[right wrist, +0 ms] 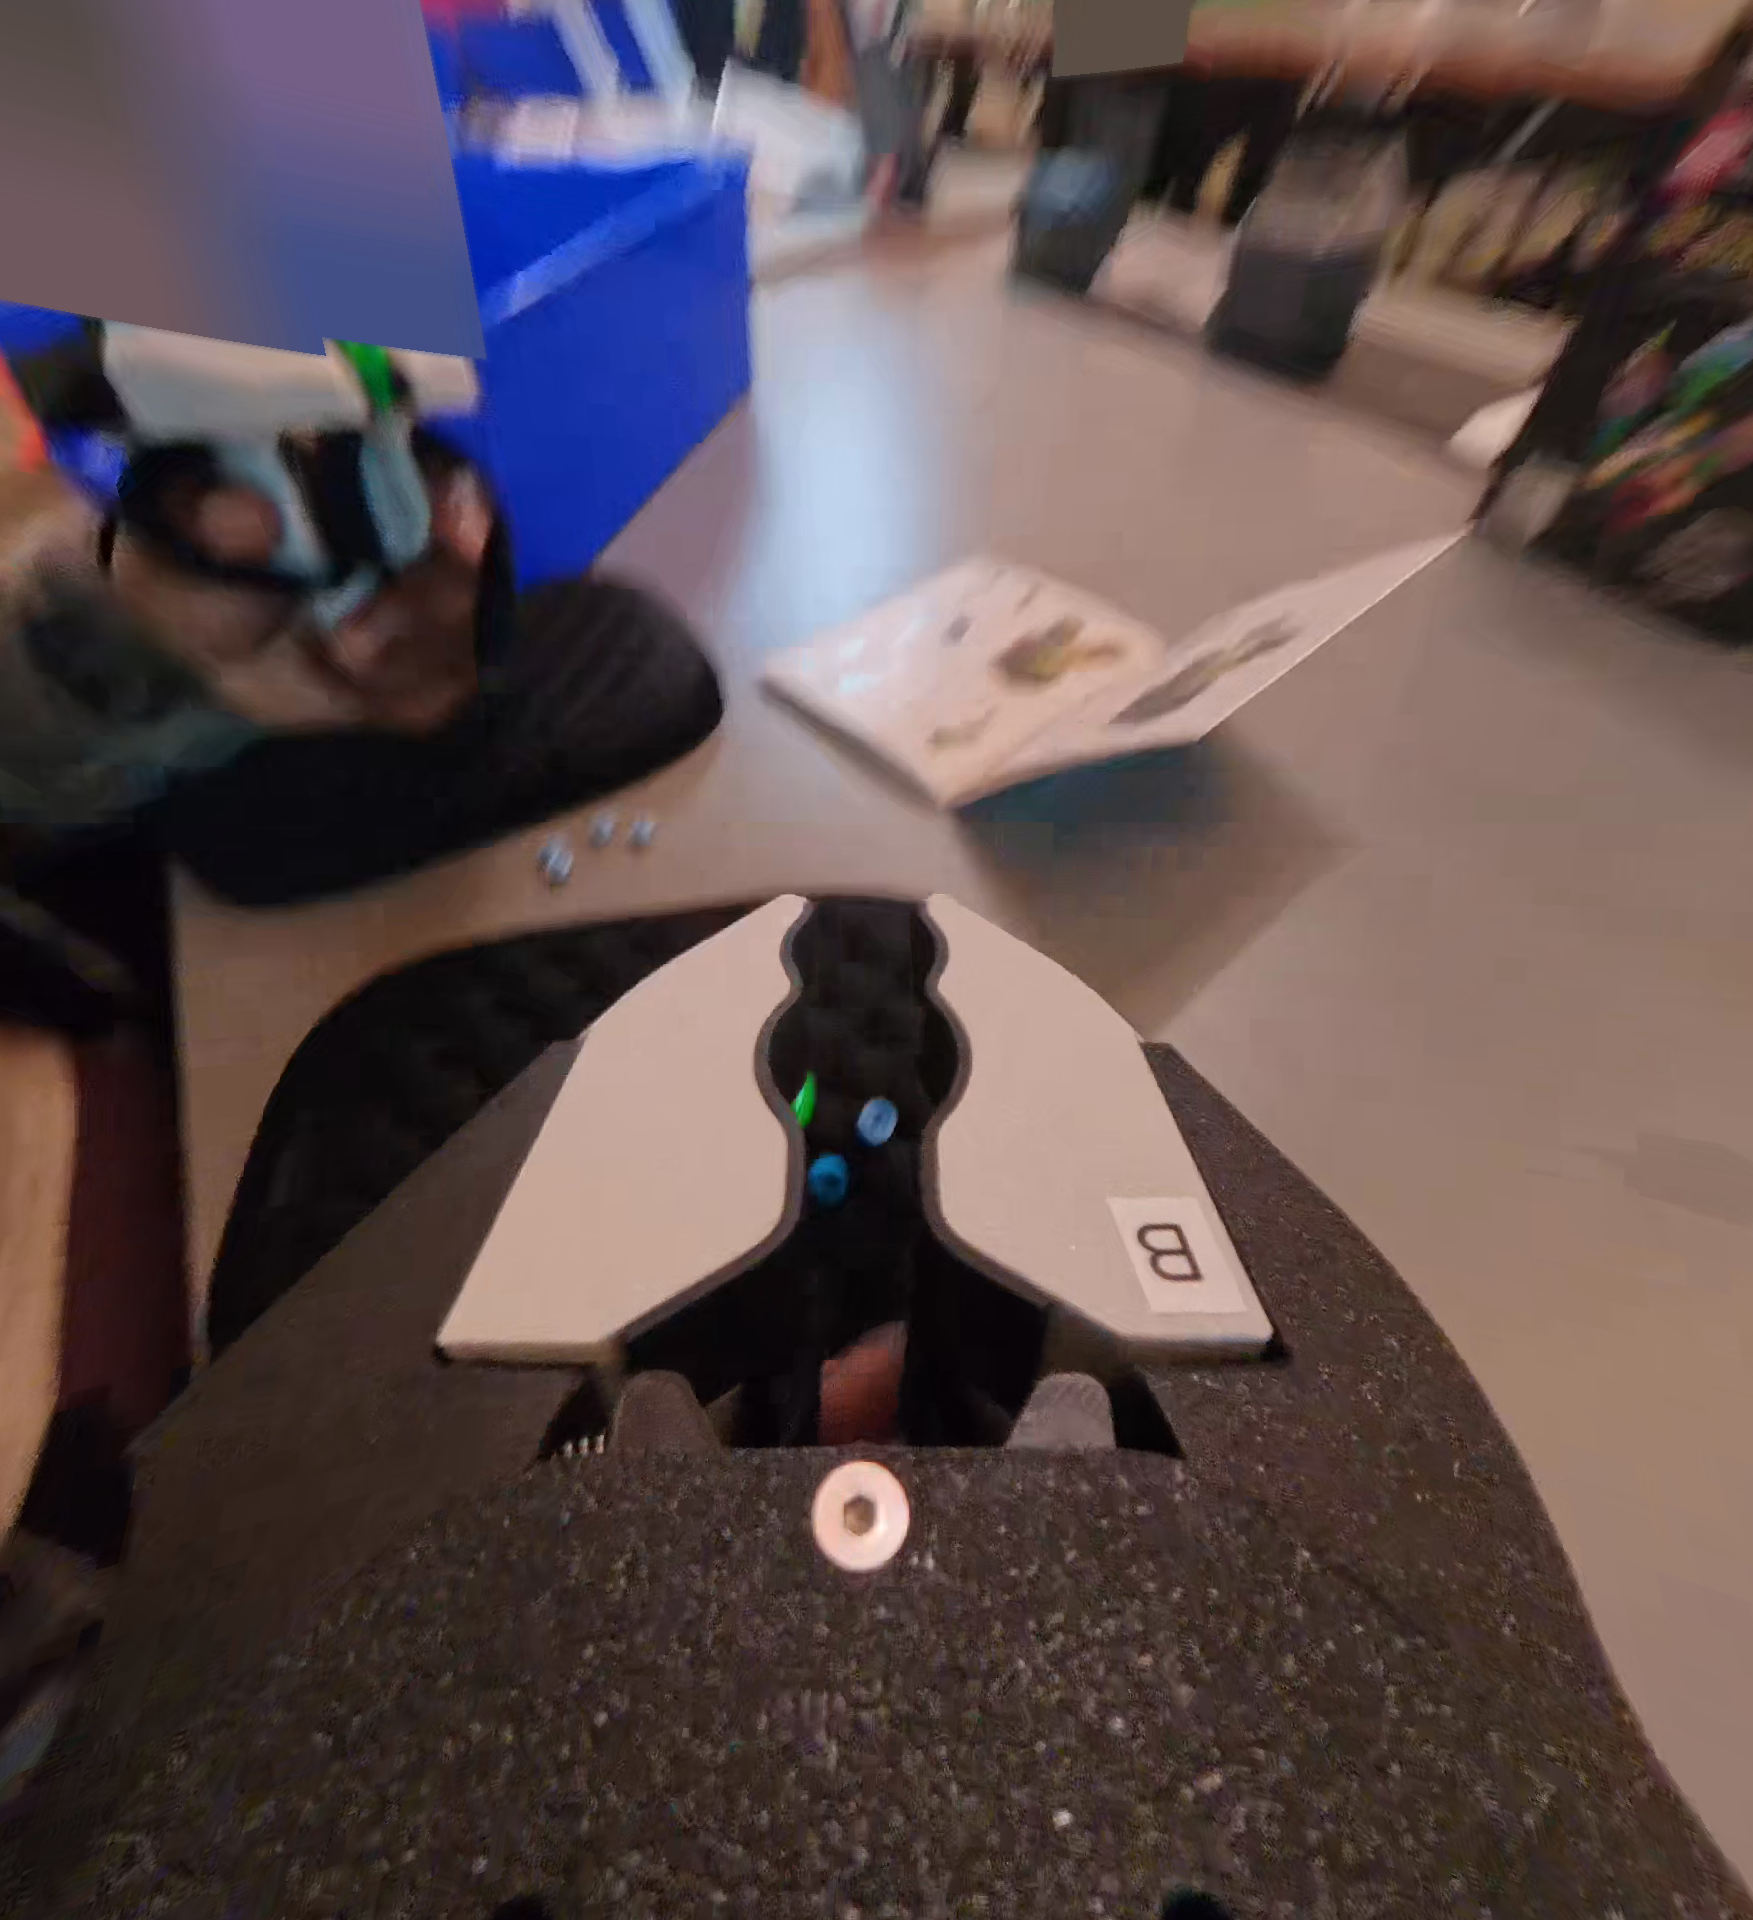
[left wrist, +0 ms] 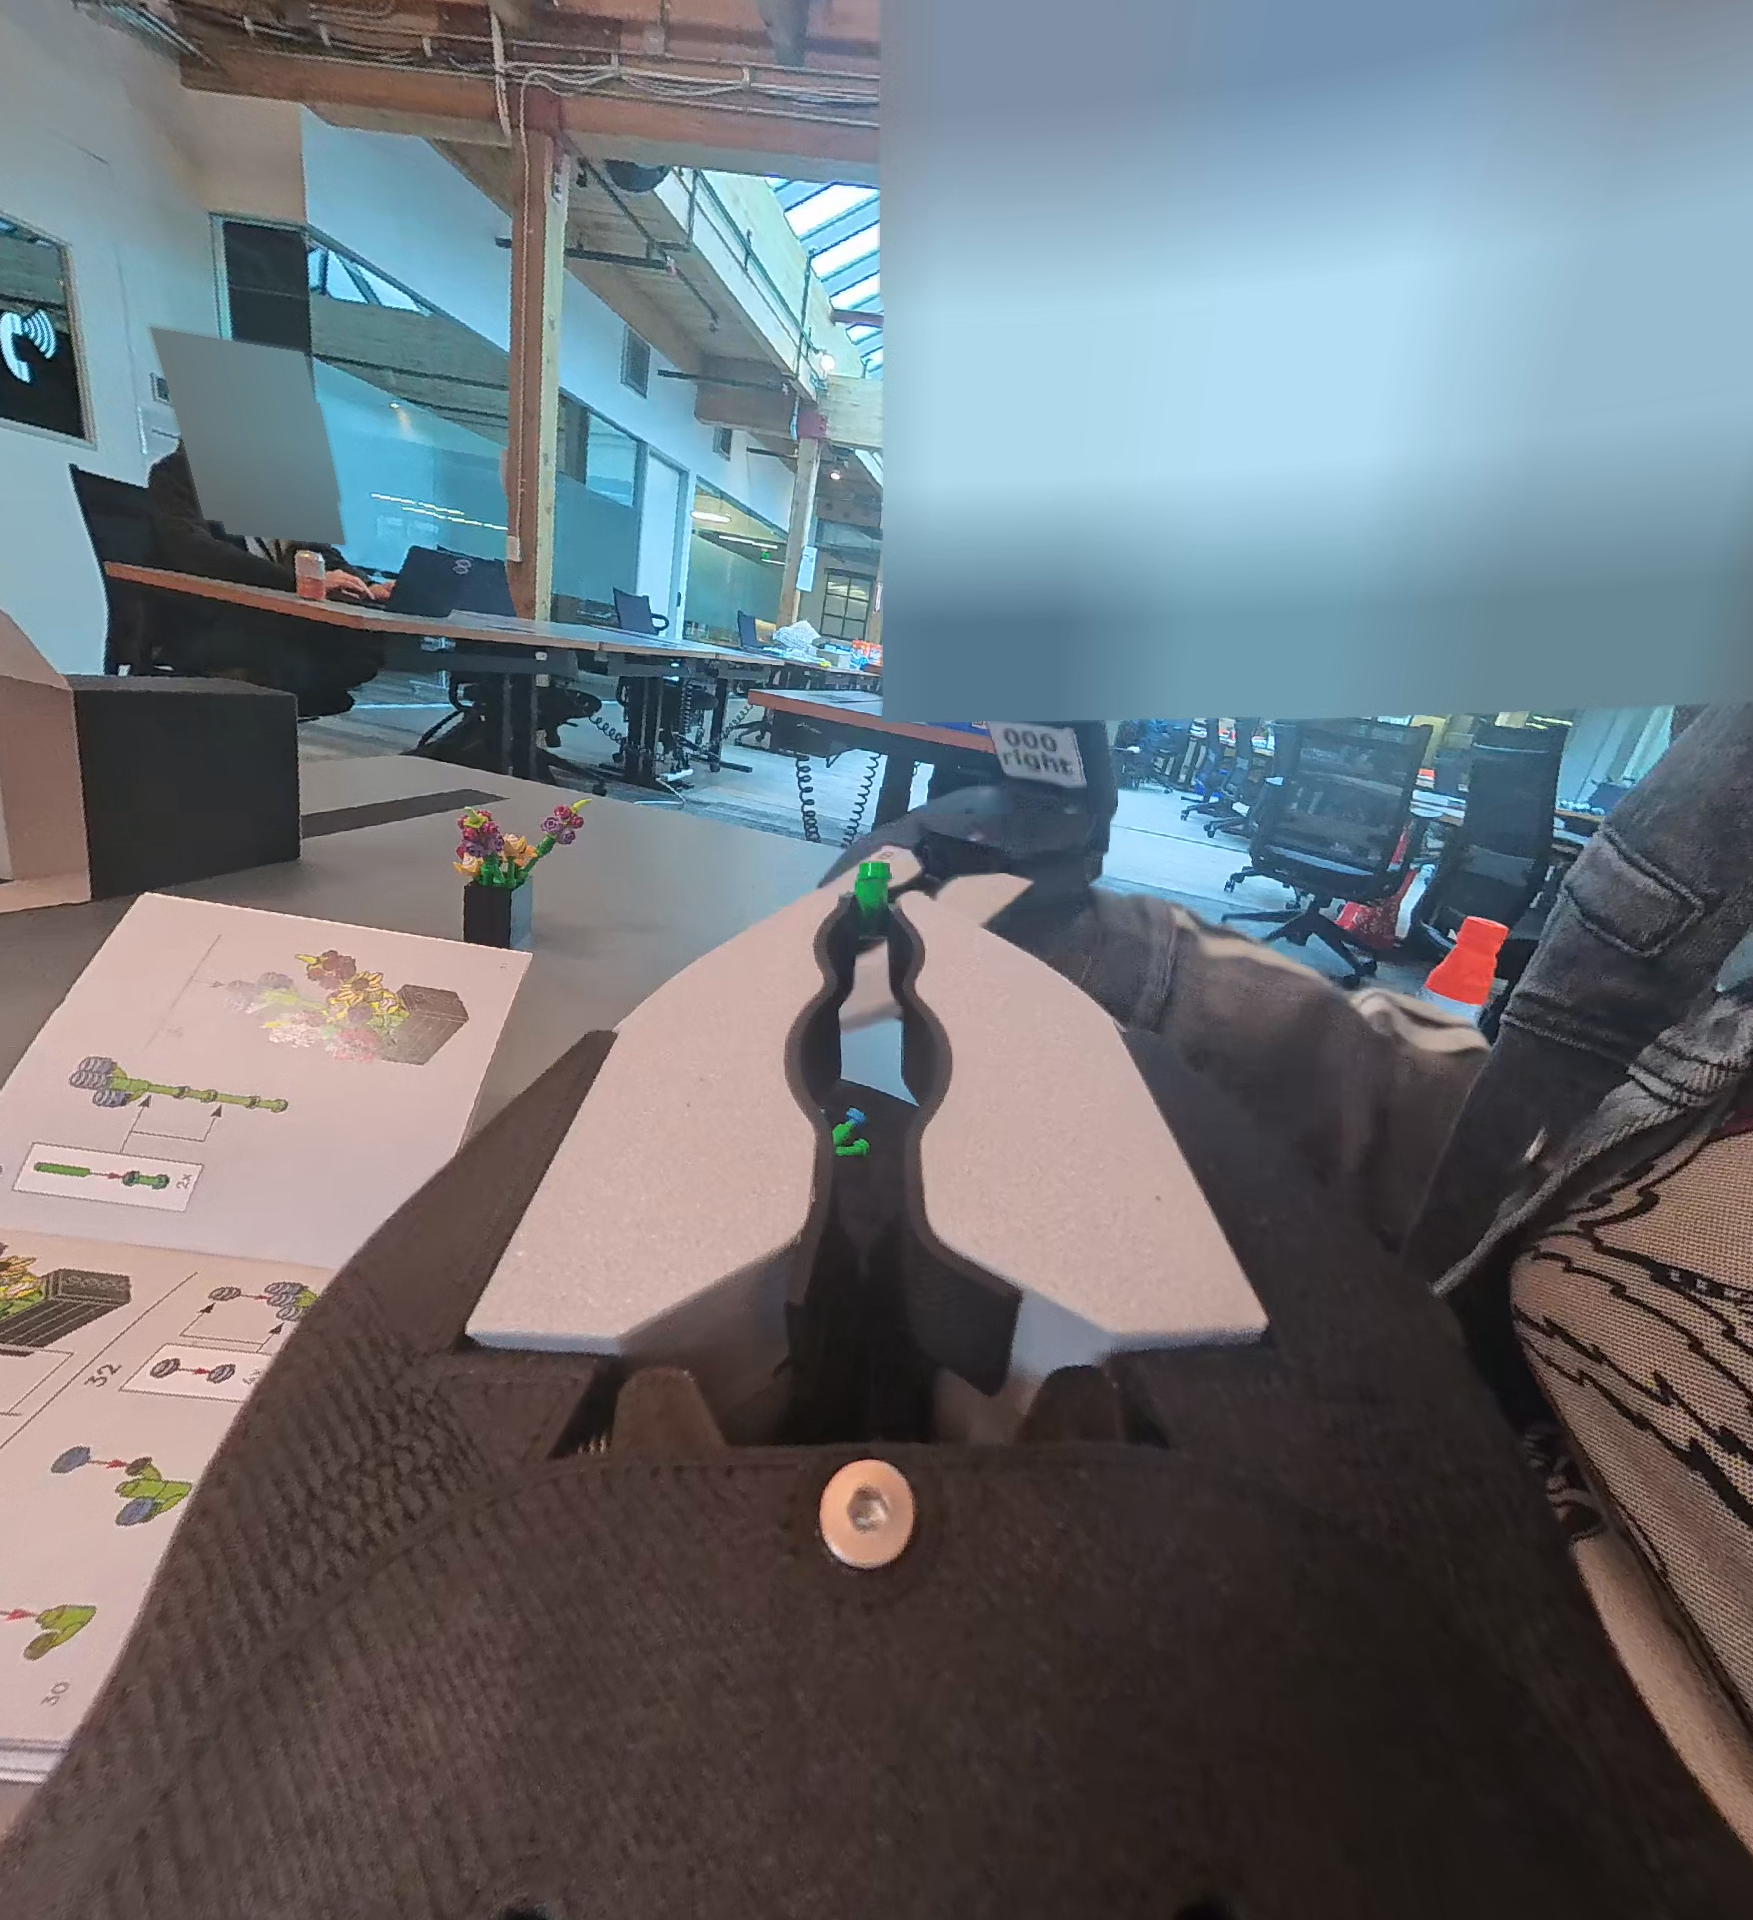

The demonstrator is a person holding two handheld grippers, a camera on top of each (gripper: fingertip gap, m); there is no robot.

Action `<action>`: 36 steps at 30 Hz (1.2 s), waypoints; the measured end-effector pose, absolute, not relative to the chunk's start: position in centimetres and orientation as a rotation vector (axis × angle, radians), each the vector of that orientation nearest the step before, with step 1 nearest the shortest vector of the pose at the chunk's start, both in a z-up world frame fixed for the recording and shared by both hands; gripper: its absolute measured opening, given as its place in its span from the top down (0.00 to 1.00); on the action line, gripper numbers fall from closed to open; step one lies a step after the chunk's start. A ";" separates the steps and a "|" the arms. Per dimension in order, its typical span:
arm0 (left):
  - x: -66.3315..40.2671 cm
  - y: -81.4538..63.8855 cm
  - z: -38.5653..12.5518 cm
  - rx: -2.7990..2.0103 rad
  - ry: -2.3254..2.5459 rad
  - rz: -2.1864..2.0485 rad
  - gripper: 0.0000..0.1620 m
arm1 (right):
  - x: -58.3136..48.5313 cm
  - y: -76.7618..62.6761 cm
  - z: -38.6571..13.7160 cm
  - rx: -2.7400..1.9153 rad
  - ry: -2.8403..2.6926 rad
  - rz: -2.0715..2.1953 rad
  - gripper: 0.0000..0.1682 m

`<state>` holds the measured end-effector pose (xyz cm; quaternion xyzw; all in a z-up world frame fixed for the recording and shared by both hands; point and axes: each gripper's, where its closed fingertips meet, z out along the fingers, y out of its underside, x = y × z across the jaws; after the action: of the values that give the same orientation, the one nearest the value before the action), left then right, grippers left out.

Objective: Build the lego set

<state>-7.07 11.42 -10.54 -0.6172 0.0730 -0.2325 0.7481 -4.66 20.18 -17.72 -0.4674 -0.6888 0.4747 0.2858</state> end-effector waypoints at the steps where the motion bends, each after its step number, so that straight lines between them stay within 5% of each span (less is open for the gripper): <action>1: -7.1 11.4 -10.6 -1.351 0.160 -0.510 0.96 | -4.0 20.1 -18.4 -1.271 -1.943 1.197 0.88; 12: -6.7 11.5 -10.7 -1.365 0.185 -0.498 0.96 | -2.6 21.2 -21.2 -1.246 -2.428 0.884 0.94; 36: -6.3 11.7 -11.1 -1.394 0.204 -0.523 0.96 | -2.5 20.4 -20.6 -1.032 -2.613 1.132 0.91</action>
<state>-6.30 11.72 -11.08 -0.6334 0.0925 -0.2375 0.7306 -2.48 20.40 -20.61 -0.3401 -0.8614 0.3731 0.0561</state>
